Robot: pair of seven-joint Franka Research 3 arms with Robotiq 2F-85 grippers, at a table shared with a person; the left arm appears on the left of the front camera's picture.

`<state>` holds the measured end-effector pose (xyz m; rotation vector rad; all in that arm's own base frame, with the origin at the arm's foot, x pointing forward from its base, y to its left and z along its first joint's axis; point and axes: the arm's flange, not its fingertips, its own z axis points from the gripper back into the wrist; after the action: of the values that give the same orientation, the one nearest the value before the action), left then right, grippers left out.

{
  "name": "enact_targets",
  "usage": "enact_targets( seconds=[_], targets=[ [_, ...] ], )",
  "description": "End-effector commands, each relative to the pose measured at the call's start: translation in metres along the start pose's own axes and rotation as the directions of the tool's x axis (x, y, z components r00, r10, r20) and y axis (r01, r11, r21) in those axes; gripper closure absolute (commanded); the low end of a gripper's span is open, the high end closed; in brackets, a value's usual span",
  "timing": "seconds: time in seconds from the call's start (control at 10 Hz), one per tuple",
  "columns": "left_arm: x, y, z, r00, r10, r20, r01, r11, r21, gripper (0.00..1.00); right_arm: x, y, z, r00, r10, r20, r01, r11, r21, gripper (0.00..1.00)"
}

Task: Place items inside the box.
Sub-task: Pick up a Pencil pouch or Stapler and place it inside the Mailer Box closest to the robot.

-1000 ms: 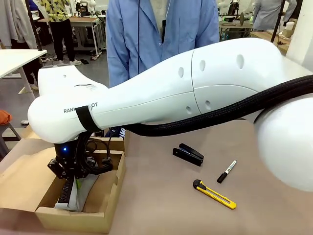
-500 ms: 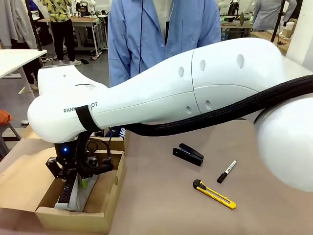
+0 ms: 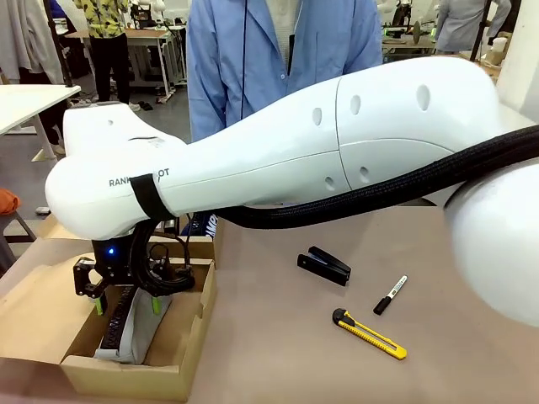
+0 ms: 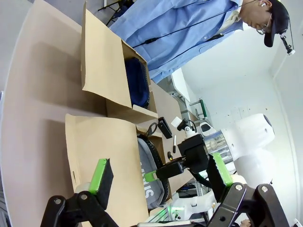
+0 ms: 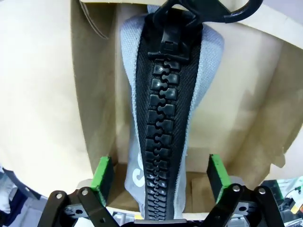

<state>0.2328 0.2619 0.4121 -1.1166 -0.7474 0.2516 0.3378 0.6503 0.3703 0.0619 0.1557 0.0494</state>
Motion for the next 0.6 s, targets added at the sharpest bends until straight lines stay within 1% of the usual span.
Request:
enact_targets(
  seconds=[0.0, 0.1, 0.2, 0.3, 0.4, 0.5],
  targets=[
    [0.0, -0.001, -0.001, 1.0, -0.018, 0.014, 0.018, 1.0, -0.015, 0.0, -0.008, -0.017, 0.009, 1.0, 0.022, 0.006, -0.022, 1.0, 0.013, 0.0],
    [0.0, -0.001, -0.001, 1.0, -0.018, 0.014, 0.018, 1.0, -0.015, 0.0, -0.013, -0.041, 0.025, 0.999, 0.03, 0.034, -0.032, 0.998, 0.046, 0.0],
    [0.0, -0.001, -0.001, 1.0, -0.018, 0.014, 0.018, 1.0, -0.015, 0.0, -0.024, -0.081, 0.048, 0.997, 0.057, 0.054, -0.063, 0.992, 0.113, 0.0],
    [0.0, -0.001, -0.001, 1.0, -0.018, 0.014, 0.018, 1.0, -0.015, 0.0, -0.044, -0.13, 0.071, 0.998, 0.02, 0.068, -0.032, 0.983, 0.181, 0.0],
    [0.0, -0.001, -0.001, 1.0, -0.018, 0.014, 0.018, 1.0, -0.015, 0.0, -0.066, -0.165, 0.083, 0.996, -0.038, 0.085, 0.02, 0.978, 0.206, 0.0],
    [0.0, -0.001, -0.001, 1.0, -0.018, 0.014, 0.018, 1.0, -0.015, 0.0, -0.084, -0.187, 0.088, 0.987, -0.113, 0.111, 0.086, 0.971, 0.225, 0.0]
  ],
)
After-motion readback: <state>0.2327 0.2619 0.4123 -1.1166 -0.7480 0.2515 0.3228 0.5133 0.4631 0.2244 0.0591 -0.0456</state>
